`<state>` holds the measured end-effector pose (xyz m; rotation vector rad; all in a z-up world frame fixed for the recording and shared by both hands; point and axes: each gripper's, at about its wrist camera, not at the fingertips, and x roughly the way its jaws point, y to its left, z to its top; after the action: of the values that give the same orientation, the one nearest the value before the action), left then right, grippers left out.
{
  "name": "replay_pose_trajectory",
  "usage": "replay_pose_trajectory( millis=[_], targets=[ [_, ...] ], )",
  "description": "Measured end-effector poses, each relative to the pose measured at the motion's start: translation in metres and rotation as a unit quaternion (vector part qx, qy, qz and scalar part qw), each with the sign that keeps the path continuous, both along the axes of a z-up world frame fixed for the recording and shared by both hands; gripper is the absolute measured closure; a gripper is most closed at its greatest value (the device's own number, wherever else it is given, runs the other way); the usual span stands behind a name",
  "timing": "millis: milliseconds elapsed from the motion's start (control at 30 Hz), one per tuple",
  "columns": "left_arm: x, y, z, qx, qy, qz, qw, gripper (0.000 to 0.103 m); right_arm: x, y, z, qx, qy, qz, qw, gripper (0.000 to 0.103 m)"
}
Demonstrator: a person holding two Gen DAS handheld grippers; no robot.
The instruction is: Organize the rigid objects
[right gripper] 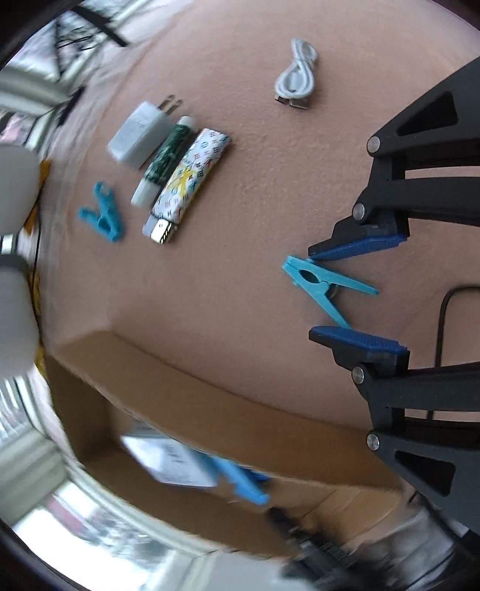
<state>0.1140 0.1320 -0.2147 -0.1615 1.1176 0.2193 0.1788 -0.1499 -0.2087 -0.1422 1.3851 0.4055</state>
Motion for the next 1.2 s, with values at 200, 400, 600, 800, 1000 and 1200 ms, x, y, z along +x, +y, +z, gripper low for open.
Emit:
replay_pose_trajectory(
  millis=[200, 400, 600, 800, 1000, 1200],
  targets=[
    [0.000, 0.000, 0.000, -0.002, -0.001, 0.000, 1.0000, 0.071, -0.008, -0.006, 0.000, -0.018, -0.013, 0.011, 1.000, 0.070],
    [0.000, 0.000, 0.000, -0.003, -0.002, 0.000, 1.0000, 0.071, -0.007, -0.020, -0.002, -0.015, -0.011, 0.008, 1.000, 0.071],
    [0.000, 0.001, 0.000, -0.005, -0.002, -0.001, 1.0000, 0.071, -0.010, -0.001, -0.002, -0.047, -0.036, 0.053, 0.997, 0.075],
    [0.000, 0.001, -0.001, -0.006, -0.003, 0.000, 1.0000, 0.071, -0.011, 0.002, 0.000, -0.048, -0.038, 0.068, 0.996, 0.081],
    [0.000, 0.002, -0.001, -0.006, -0.003, 0.000, 1.0000, 0.071, -0.005, -0.005, 0.019, -0.017, -0.048, 0.049, 0.997, 0.081],
    [0.000, 0.002, -0.001, -0.006, -0.003, 0.000, 1.0000, 0.071, -0.009, 0.002, 0.069, 0.052, -0.086, 0.062, 0.993, 0.081]
  ],
)
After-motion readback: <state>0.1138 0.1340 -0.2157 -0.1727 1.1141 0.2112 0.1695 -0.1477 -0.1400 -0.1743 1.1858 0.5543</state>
